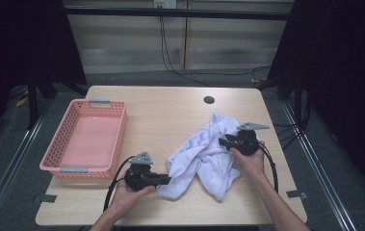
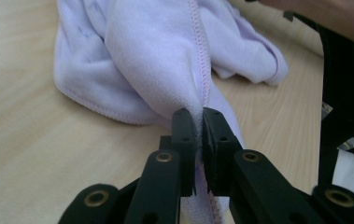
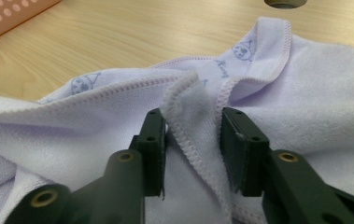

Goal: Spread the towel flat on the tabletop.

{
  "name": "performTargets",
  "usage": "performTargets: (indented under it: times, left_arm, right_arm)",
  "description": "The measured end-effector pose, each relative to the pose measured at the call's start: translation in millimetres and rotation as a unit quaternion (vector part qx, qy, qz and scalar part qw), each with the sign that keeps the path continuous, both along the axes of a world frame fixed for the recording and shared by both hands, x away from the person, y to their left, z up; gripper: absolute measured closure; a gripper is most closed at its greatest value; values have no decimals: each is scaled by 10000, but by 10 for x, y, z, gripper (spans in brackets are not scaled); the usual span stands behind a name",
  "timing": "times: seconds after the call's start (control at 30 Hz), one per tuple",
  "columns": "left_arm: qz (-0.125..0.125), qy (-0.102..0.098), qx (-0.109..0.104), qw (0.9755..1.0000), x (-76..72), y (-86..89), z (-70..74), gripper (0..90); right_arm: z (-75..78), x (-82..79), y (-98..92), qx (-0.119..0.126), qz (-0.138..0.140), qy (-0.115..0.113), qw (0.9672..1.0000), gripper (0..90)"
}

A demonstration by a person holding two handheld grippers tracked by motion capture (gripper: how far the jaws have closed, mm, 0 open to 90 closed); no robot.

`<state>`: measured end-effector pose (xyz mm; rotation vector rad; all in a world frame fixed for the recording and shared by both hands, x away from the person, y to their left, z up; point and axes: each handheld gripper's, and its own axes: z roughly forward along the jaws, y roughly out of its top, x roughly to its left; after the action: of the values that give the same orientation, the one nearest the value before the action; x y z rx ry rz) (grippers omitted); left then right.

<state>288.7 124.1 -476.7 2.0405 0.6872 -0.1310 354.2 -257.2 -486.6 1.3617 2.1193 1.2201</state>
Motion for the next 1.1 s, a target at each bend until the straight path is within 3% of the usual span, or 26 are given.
performTargets:
  times: [0.03,0.17,0.23,0.3,0.43,0.63,0.8,1.1]
  left_arm:
    - [37,19,-64,10000,13,15,12,844]
    - [262,-50,-175,9995,69,113,93,847]
    - [378,-120,-257,9989,88,177,153,848]
    - [503,-122,-438,9977,109,251,207,849]
    - [692,-260,-577,9956,164,328,323,851]
    - [858,-467,-627,9932,305,333,552,852]
    - [952,-760,-590,9908,452,317,872,853]
    - [1229,-1386,-836,9791,715,346,1668,856]
  right_arm:
    - [2,-5,-5,50,63,7,10000,740]
    - [97,-47,-46,257,121,-79,9996,758]
    - [234,-96,-134,476,75,-232,9986,759]
    - [277,-110,-165,513,71,-284,9983,760]
    - [396,-162,-246,663,84,-401,9970,810]
    - [592,-167,-340,857,105,-520,9949,854]
    - [927,-113,-401,1028,154,-776,9916,858]
    - [1649,105,-513,1374,24,-1352,9812,861]
